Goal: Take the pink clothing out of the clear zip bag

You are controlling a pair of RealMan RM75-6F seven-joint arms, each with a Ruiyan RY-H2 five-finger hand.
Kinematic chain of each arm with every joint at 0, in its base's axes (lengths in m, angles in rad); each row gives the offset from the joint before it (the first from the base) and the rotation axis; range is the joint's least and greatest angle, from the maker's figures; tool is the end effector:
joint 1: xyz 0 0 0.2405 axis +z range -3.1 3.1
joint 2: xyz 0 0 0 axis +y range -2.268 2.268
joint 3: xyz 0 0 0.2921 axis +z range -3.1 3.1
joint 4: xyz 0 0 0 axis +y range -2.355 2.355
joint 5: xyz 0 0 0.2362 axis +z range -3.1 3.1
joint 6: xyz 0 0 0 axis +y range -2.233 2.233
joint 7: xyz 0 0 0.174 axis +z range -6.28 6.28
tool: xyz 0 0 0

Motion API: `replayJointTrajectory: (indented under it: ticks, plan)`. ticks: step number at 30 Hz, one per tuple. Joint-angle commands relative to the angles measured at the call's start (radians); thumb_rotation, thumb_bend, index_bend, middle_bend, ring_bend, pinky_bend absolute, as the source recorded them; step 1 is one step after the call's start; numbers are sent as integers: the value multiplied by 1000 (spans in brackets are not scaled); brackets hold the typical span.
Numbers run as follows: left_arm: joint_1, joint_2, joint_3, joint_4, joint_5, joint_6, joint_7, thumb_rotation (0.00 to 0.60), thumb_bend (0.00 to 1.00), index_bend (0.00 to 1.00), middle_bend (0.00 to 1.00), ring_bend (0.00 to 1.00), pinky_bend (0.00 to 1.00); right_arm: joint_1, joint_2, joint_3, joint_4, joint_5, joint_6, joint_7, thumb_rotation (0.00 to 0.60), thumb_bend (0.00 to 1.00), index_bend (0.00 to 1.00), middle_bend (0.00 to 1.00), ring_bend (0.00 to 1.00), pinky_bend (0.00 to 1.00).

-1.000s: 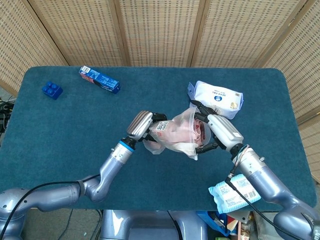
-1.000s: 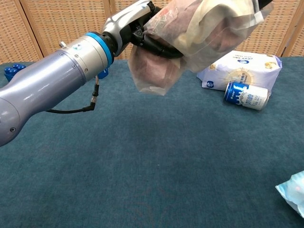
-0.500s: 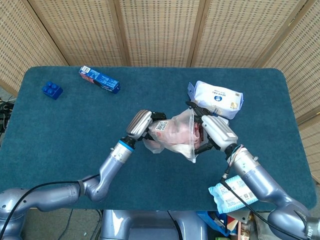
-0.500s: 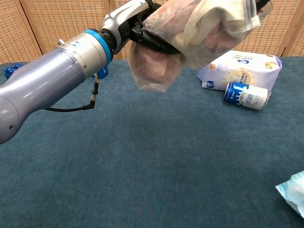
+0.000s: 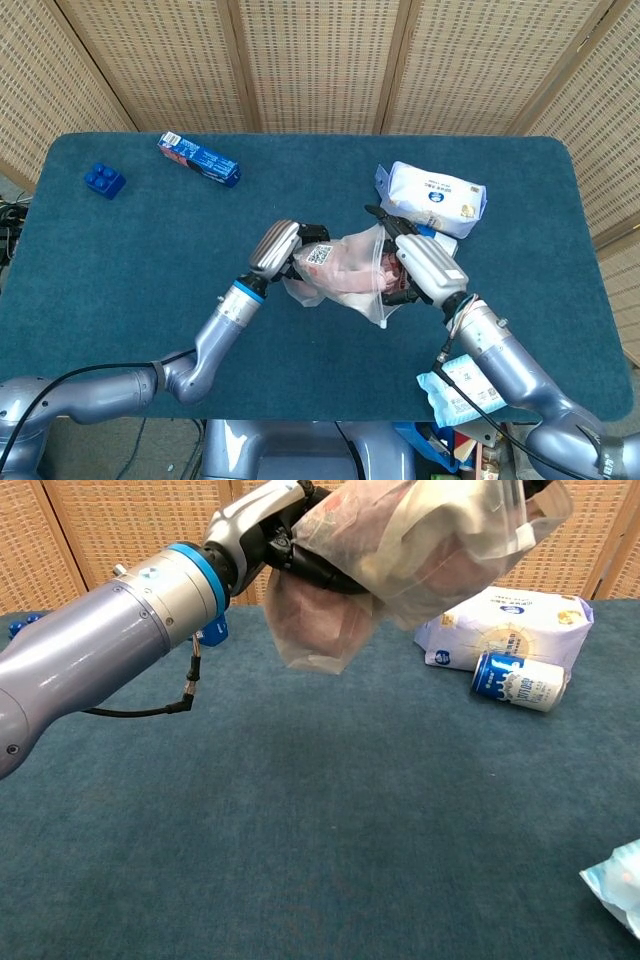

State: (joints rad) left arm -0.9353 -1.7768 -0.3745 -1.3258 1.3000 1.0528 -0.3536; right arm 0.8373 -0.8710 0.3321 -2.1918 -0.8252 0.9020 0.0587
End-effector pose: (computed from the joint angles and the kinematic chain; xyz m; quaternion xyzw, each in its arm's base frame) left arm -0.0119 0.4312 -0.0671 -0.5832 -0.4884 -0.6259 0.1722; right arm -0.0563 -0.3666 0.1319 0.6444 -0.5329 0.4732 0.2773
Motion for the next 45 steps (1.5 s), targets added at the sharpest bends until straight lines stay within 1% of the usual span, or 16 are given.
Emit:
replayJointTrajectory:
  ticks: [1, 2, 4, 5, 6, 8, 9, 15, 22, 27, 29, 32, 35, 38, 42, 45]
  plan:
    - [2, 4, 6, 0, 6, -1, -5, 600, 244, 716, 651, 606, 625, -6, -5, 0, -7, -14, 7, 1, 600, 791, 754, 0, 0, 0]
    - [3, 8, 11, 1, 14, 0, -10, 600, 244, 676, 588, 557, 614, -11, -7, -1, -10, -23, 11, 3, 600, 791, 756, 0, 0, 0]
    - [5, 16, 24, 5, 34, 0, -17, 600, 244, 510, 413, 387, 510, -18, -10, 0, -14, -39, 16, 8, 600, 791, 758, 0, 0, 0]
    - [6, 24, 38, 9, 50, -2, -17, 600, 245, 372, 283, 254, 395, -22, -13, 1, -15, -50, 21, 10, 600, 791, 759, 0, 0, 0]
    - [8, 44, 66, 12, 72, -16, 3, 600, 244, 247, 162, 135, 270, -26, -17, 3, -19, -61, 27, 16, 600, 791, 760, 0, 0, 0]
    - [16, 72, 87, 0, 90, -20, 7, 600, 242, 105, 35, 24, 132, -35, -22, 1, -23, -80, 31, 23, 600, 791, 762, 0, 0, 0]
    - [21, 82, 96, -4, 97, -19, 12, 600, 242, 67, 7, 3, 92, -38, -25, 0, -24, -88, 31, 26, 600, 791, 762, 0, 0, 0]
    - [68, 155, 169, -15, 145, -4, 24, 600, 239, 18, 0, 0, 25, -42, -71, -20, -19, -125, 26, 23, 600, 792, 762, 0, 0, 0]
    - [129, 231, 248, 11, 201, 30, -19, 600, 239, 18, 0, 0, 17, -18, -154, -55, 5, -115, 8, -19, 600, 791, 762, 0, 0, 0]
    - [149, 253, 284, 36, 220, 29, -47, 600, 239, 18, 0, 0, 16, -5, -203, -70, 33, -93, 2, -33, 600, 791, 762, 0, 0, 0]
    - [170, 273, 326, 55, 235, 18, -45, 600, 234, 18, 0, 0, 7, 2, -250, -93, 63, -74, -15, -35, 600, 792, 762, 0, 0, 0]
    - [188, 297, 367, 66, 248, 0, -36, 600, 211, 18, 0, 0, 0, 6, -298, -114, 101, -64, -22, -42, 600, 791, 762, 0, 0, 0]
    - [206, 309, 388, 83, 246, -9, -23, 600, 210, 18, 0, 0, 0, 6, -328, -135, 134, -59, -33, -51, 600, 791, 762, 0, 0, 0]
    - [210, 309, 391, 102, 240, -22, -24, 600, 210, 18, 0, 0, 0, 2, -338, -144, 153, -58, -38, -52, 600, 792, 762, 0, 0, 0]
    - [195, 310, 403, 112, 253, -63, -38, 600, 210, 18, 0, 0, 0, -9, -332, -148, 162, -70, -41, -45, 600, 791, 762, 0, 0, 0]
    - [173, 301, 413, 118, 274, -98, -23, 600, 217, 18, 0, 0, 0, -18, -320, -148, 163, -82, -46, -35, 600, 792, 762, 0, 0, 0]
